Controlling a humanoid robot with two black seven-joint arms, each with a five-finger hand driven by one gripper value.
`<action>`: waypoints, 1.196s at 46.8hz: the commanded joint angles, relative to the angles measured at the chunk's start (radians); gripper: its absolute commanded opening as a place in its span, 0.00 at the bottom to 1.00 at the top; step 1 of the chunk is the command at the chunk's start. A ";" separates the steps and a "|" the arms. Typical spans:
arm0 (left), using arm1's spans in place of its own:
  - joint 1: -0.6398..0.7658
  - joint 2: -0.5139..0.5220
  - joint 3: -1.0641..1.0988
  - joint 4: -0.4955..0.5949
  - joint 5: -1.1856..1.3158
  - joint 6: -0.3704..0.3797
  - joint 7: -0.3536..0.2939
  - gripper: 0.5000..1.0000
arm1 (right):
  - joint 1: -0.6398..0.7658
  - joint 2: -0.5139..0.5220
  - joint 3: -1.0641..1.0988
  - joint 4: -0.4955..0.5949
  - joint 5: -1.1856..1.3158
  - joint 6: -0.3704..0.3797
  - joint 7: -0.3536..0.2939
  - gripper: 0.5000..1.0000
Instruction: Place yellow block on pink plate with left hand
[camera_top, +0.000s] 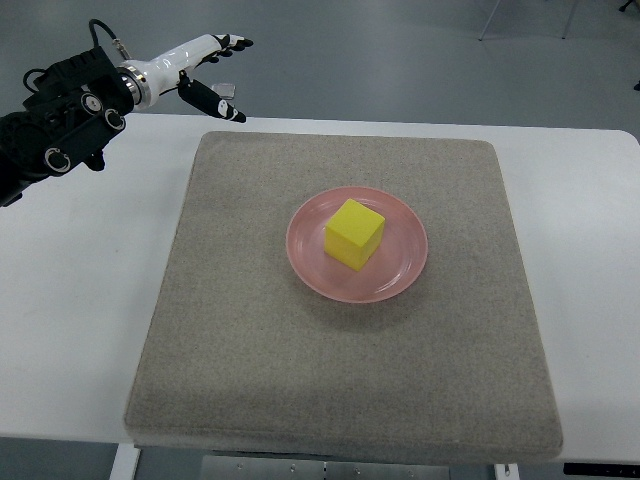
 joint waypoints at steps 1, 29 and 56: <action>0.027 -0.001 -0.005 0.021 -0.119 0.017 0.000 0.98 | 0.000 0.000 0.000 0.000 0.000 0.000 0.000 0.85; 0.048 -0.053 -0.008 0.111 -0.887 0.178 0.069 0.98 | 0.000 0.000 0.000 0.000 0.000 0.000 0.000 0.85; 0.117 -0.092 -0.209 0.201 -1.102 -0.146 0.069 0.98 | 0.000 0.000 0.000 0.000 0.000 0.000 0.000 0.85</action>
